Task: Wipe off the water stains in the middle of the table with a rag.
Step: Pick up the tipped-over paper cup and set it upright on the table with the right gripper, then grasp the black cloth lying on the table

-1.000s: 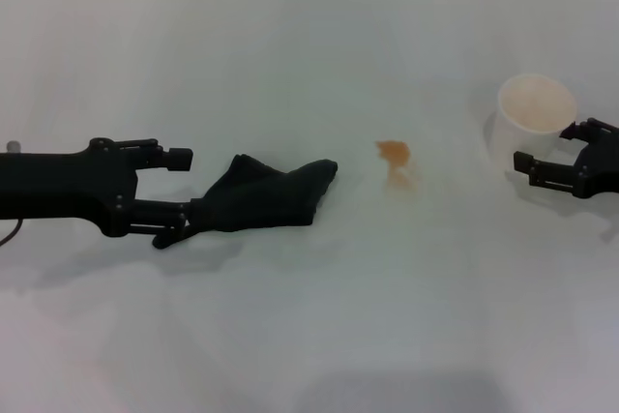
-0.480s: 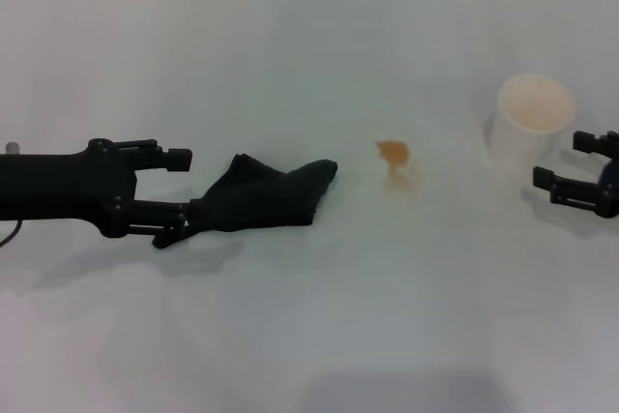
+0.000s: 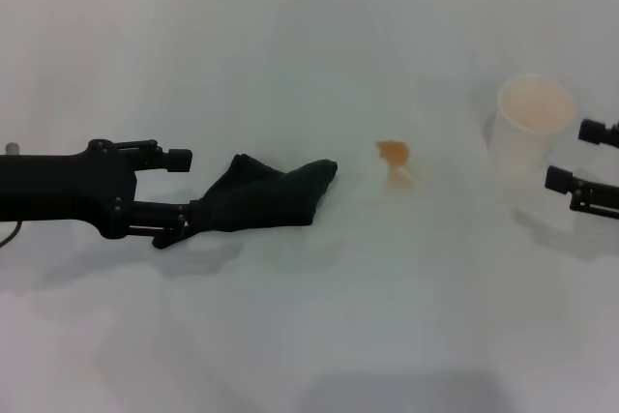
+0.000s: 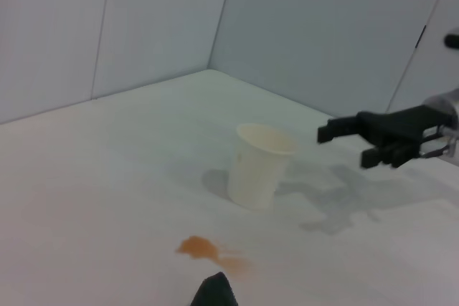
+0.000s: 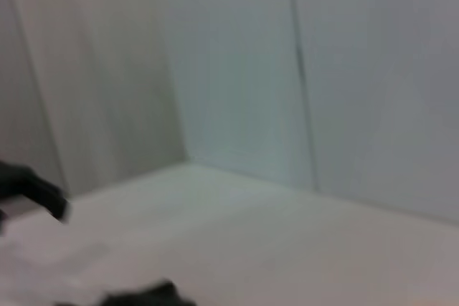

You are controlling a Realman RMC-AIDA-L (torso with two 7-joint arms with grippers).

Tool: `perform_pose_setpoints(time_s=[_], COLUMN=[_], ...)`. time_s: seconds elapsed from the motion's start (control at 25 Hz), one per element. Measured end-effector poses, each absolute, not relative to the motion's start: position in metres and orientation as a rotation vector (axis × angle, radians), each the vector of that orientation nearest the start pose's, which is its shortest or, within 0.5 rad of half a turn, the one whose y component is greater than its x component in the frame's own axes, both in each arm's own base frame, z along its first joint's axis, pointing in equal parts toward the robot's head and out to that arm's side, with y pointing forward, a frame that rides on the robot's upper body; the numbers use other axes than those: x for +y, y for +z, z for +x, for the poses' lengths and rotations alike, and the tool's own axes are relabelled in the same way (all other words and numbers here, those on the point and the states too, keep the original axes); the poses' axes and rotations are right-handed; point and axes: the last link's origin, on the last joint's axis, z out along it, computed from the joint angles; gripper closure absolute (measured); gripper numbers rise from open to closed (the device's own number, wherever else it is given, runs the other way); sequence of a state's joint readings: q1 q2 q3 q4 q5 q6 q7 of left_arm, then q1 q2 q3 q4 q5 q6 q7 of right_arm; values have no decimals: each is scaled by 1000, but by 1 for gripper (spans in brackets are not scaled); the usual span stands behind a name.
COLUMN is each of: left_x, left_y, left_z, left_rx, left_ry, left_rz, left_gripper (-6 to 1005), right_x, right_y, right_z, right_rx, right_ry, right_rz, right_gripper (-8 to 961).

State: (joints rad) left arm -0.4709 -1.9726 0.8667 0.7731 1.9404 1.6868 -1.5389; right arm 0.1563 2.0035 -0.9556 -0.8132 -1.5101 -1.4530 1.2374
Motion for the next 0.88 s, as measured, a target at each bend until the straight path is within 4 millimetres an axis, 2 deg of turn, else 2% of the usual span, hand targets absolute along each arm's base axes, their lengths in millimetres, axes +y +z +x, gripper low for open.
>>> perform_pose_setpoints(time_s=[0.28,0.52,0.72,0.88], left_x=[318,319,319,319], left_y=[39,40,40,41], left_z=[-266,-266,-265,-266], left_rx=[-648,-643,-638,-638], left_ry=[-586,-589,-588,-581], left_rz=[-2870,-2867,-2869,-2870], left_gripper=[152,152,152,152], right_x=[280,290,295,299], right_y=[63,60,56,55], right_z=[293,275,260,256], right_rx=[407,328,266,294], right_ry=[865,898,862,734], right_rz=[-2445,-2491,-2558,-2625], right_gripper=[81,81,82,82])
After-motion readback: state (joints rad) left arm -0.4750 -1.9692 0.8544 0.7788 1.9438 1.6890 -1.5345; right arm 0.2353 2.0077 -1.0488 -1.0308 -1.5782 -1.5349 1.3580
